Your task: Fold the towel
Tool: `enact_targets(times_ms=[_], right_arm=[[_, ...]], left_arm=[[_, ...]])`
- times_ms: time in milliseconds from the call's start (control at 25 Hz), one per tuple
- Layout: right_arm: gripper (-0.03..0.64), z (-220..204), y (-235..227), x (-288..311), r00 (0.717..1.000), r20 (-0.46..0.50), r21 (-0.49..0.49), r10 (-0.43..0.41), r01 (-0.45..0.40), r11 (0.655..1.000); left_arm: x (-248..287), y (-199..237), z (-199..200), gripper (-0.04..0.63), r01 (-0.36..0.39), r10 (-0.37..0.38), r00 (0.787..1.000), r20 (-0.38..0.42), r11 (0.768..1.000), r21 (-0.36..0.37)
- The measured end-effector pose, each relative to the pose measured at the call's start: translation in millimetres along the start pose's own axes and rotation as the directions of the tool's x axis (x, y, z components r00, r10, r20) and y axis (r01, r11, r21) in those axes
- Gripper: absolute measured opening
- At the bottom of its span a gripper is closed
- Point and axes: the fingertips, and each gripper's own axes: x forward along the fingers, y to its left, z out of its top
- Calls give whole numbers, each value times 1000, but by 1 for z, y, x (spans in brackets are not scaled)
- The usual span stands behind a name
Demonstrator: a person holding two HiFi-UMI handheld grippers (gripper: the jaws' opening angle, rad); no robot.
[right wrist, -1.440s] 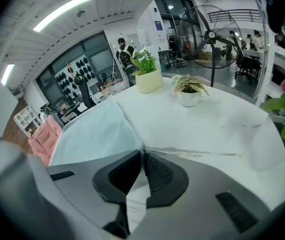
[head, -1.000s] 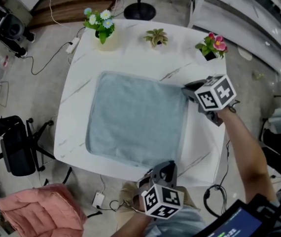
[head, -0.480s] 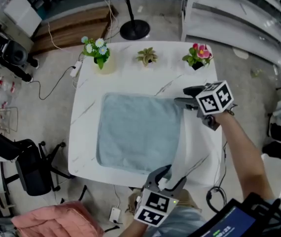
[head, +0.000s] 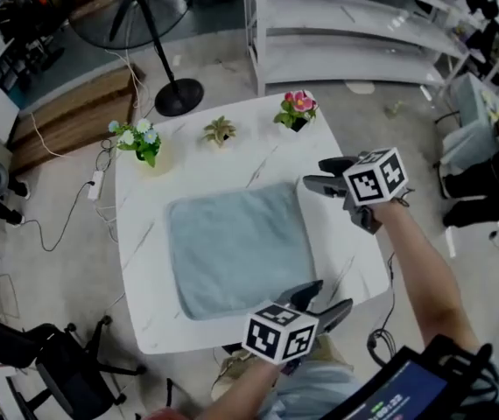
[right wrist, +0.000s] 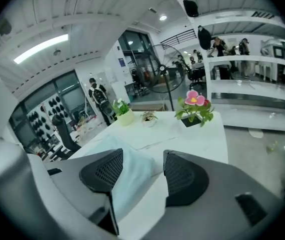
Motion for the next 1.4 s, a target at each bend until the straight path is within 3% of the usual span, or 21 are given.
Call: enact_targets(times_ms=[240, 360, 520, 640, 760, 840, 880, 960, 1120, 1280, 1400], right_arm=[[252, -64, 29, -46, 985, -26, 51, -173, 174, 983], [232, -106, 58, -60, 980, -23, 145, -198, 199, 969], [213, -167, 112, -52, 985, -35, 240, -167, 170, 956], [213, -213, 133, -38, 973, -105, 191, -207, 224, 956], [195, -239, 132, -27, 946, -172, 51, -276, 288, 956], [193, -242, 129, -24, 936, -205, 3, -285, 292, 956], [206, -239, 127, -25, 936, -219, 15, -276, 286, 958], [203, -211, 120, -31, 952, -185, 96, -245, 265, 959], [199, -151, 92, -30, 977, -110, 270, -184, 207, 940], [195, -156, 71, -6, 974, -180, 340, -141, 196, 920], [196, -166, 68, 12, 972, -217, 385, -87, 167, 907]], left_arm=[[-47, 16, -17, 310, 47, -48, 999, 10, 995, 86], [-97, 41, -20, 278, -20, 16, 999, 42, 995, 98], [-149, 92, -40, 270, -140, 138, 990, 39, 988, 65], [-171, 140, -60, 270, -242, 242, 970, 3, 970, 17], [-179, 173, -75, 269, -310, 310, 950, -33, 951, -10], [-180, 179, -78, 213, -315, 314, 948, -51, 949, -19], [-182, 177, -75, 221, -308, 306, 951, -50, 951, -33], [-189, 166, -55, 219, -299, 299, 954, -17, 953, -47], [-178, 157, -5, 199, -317, 317, 948, 13, 948, 36], [-159, 175, 20, 160, -367, 366, 930, 18, 930, 34], [-146, 195, 15, 129, -393, 392, 919, -23, 920, 0]])
